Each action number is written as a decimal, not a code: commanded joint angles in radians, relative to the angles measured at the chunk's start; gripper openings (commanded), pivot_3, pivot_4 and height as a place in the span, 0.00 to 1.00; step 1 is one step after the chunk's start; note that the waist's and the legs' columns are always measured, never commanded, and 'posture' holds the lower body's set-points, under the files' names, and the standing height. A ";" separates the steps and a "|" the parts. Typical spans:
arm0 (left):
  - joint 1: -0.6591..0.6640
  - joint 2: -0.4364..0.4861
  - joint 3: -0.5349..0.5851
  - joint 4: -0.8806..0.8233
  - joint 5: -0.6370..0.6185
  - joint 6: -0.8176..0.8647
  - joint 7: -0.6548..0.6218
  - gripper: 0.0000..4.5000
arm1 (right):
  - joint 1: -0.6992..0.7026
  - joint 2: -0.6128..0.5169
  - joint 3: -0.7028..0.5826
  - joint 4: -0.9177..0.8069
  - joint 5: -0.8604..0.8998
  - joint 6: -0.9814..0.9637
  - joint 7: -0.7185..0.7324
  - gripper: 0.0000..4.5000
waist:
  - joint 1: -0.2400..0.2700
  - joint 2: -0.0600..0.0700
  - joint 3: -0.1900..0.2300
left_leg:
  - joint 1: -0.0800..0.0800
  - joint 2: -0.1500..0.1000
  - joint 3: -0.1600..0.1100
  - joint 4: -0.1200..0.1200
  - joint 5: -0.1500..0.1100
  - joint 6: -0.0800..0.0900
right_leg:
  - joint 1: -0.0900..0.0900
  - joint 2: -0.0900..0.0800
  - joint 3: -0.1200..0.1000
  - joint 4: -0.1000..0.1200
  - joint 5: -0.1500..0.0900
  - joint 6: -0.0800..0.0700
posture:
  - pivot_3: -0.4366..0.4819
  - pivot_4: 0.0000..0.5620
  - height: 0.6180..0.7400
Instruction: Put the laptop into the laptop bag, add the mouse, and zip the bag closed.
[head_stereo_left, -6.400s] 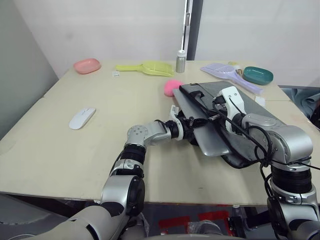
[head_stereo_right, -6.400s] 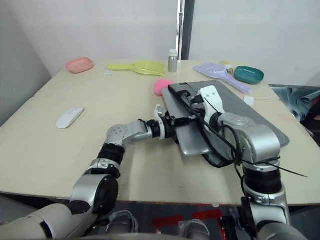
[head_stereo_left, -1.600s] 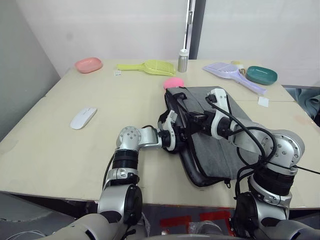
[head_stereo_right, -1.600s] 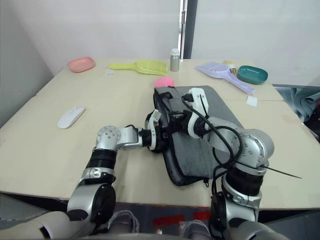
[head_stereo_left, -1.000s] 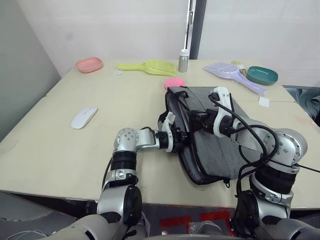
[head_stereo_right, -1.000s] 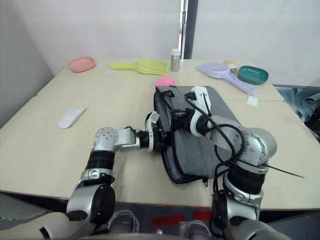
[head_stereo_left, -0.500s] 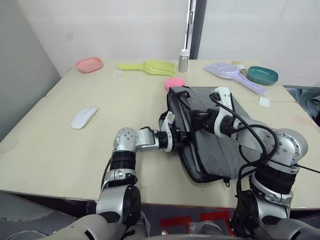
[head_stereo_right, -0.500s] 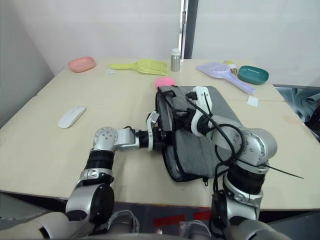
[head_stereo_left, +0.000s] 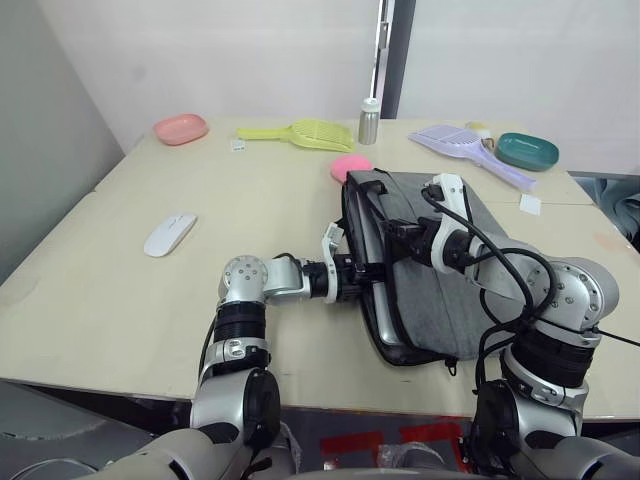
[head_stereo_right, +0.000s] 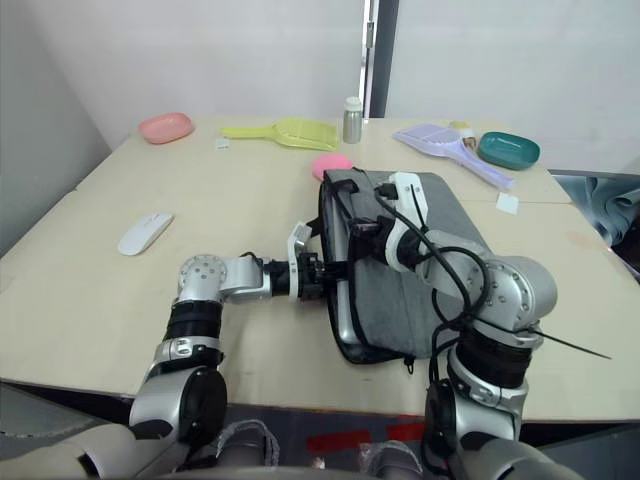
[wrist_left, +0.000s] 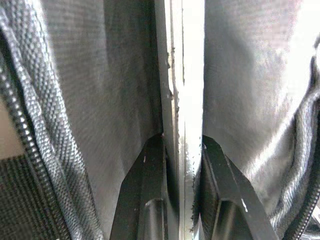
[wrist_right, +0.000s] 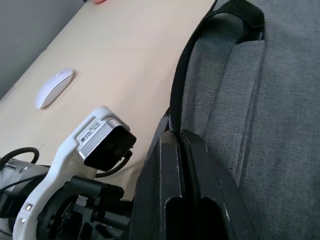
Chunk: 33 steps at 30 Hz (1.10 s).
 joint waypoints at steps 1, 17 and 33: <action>-0.030 -0.038 -0.018 -0.046 -0.027 -0.012 -0.028 0.06 | -0.029 0.010 -0.010 -0.013 -0.004 -0.008 0.006 0.00 | 0.000 0.000 0.000 | 0.000 0.000 0.000 0.000 0.000 0.000 | 0.000 0.000 0.000 0.000 0.000 0.000 | 0.48 0.27 1.00; -0.036 -0.034 -0.032 -0.042 -0.034 -0.039 -0.052 0.23 | -0.021 0.016 -0.018 -0.036 -0.018 0.006 0.019 0.00 | 0.000 0.000 0.000 | 0.000 0.000 0.000 0.000 0.000 0.000 | 0.000 0.000 0.000 0.000 0.000 0.000 | 0.48 0.27 1.00; -0.044 0.016 0.001 -0.032 -0.039 -0.001 -0.042 0.35 | -0.018 0.000 -0.019 -0.035 -0.016 0.006 0.031 0.00 | -0.001 0.000 0.000 | 0.000 0.000 0.000 0.000 0.000 0.000 | 0.000 0.000 0.000 0.000 0.000 0.000 | 0.48 0.27 1.00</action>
